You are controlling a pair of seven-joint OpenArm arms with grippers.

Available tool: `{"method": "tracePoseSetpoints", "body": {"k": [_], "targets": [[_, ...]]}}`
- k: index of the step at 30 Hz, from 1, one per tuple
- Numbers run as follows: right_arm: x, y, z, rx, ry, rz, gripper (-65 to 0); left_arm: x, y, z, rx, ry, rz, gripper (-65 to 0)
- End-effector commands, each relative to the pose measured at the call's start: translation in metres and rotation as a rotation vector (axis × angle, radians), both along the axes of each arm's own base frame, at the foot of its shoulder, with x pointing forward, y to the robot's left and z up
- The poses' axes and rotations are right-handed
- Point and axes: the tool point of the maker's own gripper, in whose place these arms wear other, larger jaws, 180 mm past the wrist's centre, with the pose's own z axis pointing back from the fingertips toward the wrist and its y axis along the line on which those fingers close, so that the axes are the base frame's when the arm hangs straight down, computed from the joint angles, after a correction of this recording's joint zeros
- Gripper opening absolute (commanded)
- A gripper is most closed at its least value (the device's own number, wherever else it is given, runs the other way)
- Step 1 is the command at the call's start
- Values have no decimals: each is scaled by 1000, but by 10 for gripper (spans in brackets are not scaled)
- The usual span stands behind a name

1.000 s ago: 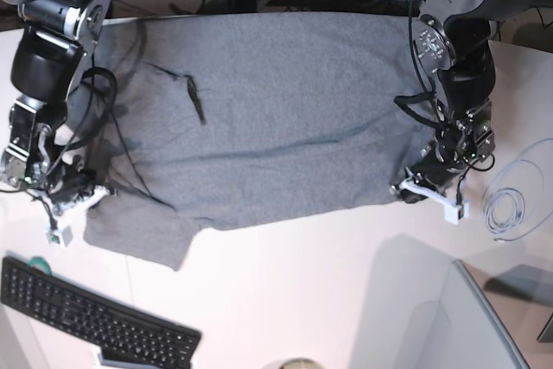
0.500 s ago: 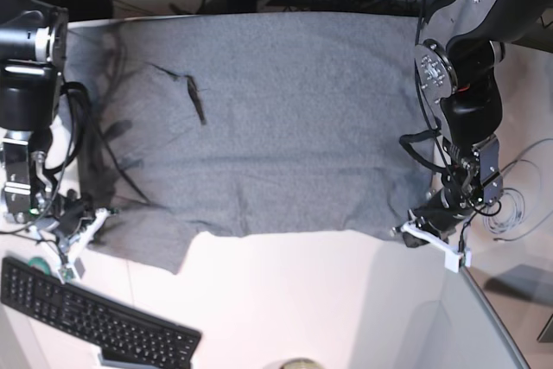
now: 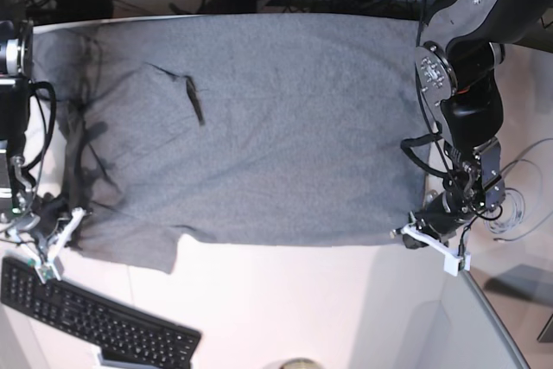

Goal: Layout the t-shirt on the table in an organized manner, then fold the t-shirt properly
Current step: 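Grasp the hem corners of the grey shirt with both grippers, then lift the hem and fold it toward the collar with both grippers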

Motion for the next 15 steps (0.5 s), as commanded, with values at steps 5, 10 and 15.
{"method": "tracePoseSetpoints", "body": {"k": [5,10,15], "targets": [[12,-24,13,-9,-69,-31,-645,17,26,55,94,-128,12,-650],[11,-4,0,-73,-53,50,-648,21,20,57,106,-134,-11,-650],[11,2,-2,-73,-50,60,-648,28,-5,49,124,-146,-83,-650]]}}
